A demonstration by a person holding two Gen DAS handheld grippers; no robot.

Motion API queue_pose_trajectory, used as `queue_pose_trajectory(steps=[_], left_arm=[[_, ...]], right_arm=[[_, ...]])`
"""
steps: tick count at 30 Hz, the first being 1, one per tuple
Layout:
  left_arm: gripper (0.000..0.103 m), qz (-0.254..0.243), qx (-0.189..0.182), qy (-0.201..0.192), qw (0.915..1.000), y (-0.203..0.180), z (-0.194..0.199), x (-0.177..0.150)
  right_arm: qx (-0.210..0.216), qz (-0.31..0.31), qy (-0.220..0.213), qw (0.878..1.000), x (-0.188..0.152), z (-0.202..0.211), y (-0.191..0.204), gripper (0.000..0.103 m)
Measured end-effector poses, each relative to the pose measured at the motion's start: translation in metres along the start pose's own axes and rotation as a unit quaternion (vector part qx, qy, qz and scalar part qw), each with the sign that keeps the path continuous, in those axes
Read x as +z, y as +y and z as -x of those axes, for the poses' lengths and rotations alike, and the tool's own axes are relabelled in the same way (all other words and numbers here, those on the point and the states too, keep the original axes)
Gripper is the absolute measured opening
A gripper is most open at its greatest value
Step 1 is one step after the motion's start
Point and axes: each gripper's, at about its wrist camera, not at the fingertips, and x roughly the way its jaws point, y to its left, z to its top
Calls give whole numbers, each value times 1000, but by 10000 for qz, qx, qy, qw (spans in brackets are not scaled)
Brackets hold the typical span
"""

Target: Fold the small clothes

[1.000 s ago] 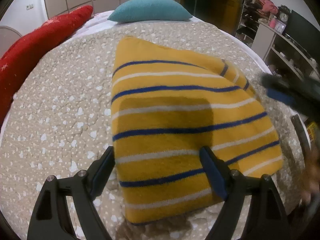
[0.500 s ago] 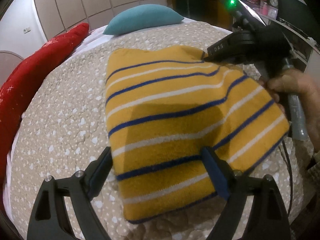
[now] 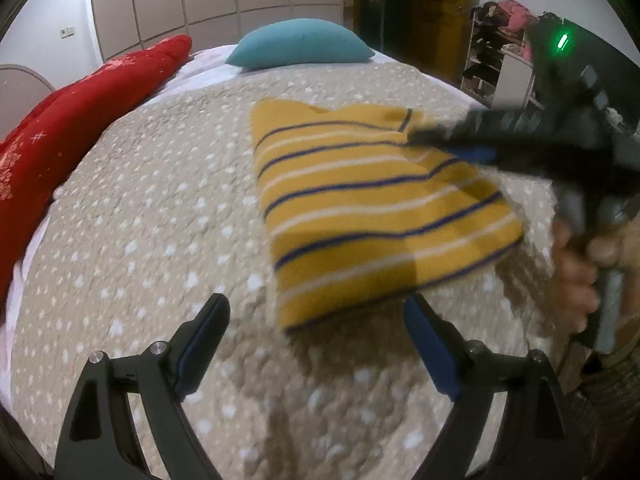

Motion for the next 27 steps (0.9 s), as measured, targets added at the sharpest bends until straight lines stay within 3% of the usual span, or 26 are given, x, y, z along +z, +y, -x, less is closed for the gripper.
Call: queue_pose_trajectory(steps=[1, 2, 5, 7, 10, 11, 13, 19, 27], left_arm=[[88, 5, 58, -3, 10000, 1, 3, -4], [88, 28, 109, -19, 9999, 5, 8, -8], [88, 164, 171, -19, 9997, 18, 18, -17], [88, 302, 205, 10, 9993, 26, 21, -20], [88, 504, 198, 62, 9985, 33, 24, -27], [88, 536, 194, 65, 9984, 32, 26, -30], [88, 523, 184, 26, 9985, 28, 34, -36], [88, 421, 204, -124, 9988, 16, 57, -49], [88, 368, 124, -254, 9989, 0, 77, -63]], right_arm=[[-142, -212, 60, 9997, -10, -7, -12, 38], [-273, -340, 34, 9990, -14, -9, -21, 22], [-77, -1026, -278, 9943, -30, 9, -55, 20], [-102, -1247, -393, 9914, -39, 26, -58, 20], [-342, -1150, -469, 9917, -49, 42, -47, 24], [-442, -1098, -489, 9918, -54, 46, -42, 32], [-626, -1041, -570, 9910, -67, 58, -35, 37], [-657, -1210, -657, 9883, -112, 72, -30, 46], [-1225, -738, -817, 9863, -149, 82, 5, 50]])
